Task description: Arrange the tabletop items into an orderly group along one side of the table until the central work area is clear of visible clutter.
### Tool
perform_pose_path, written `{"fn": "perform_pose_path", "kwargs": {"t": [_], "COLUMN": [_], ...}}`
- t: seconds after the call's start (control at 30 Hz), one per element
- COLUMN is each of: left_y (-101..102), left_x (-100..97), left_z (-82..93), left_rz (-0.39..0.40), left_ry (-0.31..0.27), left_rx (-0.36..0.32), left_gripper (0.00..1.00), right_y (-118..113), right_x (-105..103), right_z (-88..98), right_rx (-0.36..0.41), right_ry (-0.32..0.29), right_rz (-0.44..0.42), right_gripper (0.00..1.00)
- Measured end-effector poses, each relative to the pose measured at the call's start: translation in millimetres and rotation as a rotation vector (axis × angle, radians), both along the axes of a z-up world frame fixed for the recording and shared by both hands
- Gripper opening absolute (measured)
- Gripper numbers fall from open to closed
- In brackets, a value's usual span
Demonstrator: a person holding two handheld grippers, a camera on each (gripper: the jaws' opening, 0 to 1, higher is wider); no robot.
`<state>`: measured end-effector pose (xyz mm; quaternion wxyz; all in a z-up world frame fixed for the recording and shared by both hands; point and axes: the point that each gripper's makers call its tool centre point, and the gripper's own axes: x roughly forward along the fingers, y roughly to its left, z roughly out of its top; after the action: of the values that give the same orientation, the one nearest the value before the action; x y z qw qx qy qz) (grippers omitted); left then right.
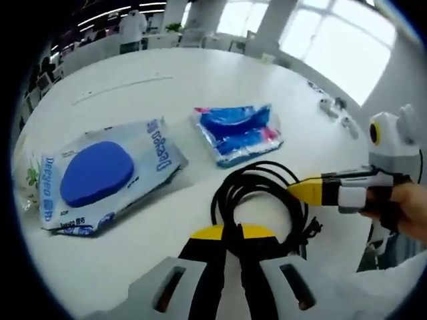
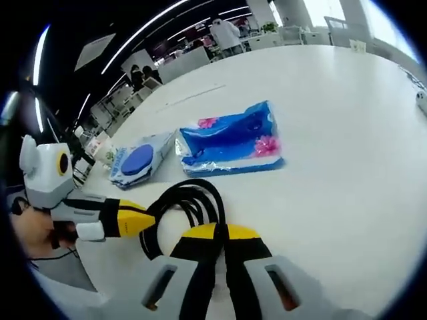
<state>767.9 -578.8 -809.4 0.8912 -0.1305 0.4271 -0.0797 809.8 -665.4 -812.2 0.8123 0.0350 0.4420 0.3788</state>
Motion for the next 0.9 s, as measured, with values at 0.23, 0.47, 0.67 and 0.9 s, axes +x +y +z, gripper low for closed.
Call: {"fn": "perform_pose_path", "kwargs": {"t": [0.23, 0.47, 0.67, 0.9], "left_y": [0, 1, 6, 15], "left_x": [0.7, 0.4, 0.9, -0.1], "left_z": [-0.8, 0.0, 19.8, 32.5], "left_rz": [0.014, 0.059, 0.08, 0.066], "left_ry": [-0.038, -0.027, -0.096, -0.164], "left_rx": [0.007, -0.017, -0.018, -0.006], "left_gripper": [0.02, 0.02, 0.26, 0.53], "right_y": [1, 2, 7, 14], "right_x": [2, 3, 4, 13], "right_z": [4.3, 1.3, 26.3, 54.9], "right_rx": [-0.039, -0.054, 0.016, 0.092], "right_ry": [-0.01, -0.02, -0.136, -0.263], "right_rz": [0.002, 0.018, 0.045, 0.064], "right_gripper": [0.0, 0.01, 0.09, 0.51]}}
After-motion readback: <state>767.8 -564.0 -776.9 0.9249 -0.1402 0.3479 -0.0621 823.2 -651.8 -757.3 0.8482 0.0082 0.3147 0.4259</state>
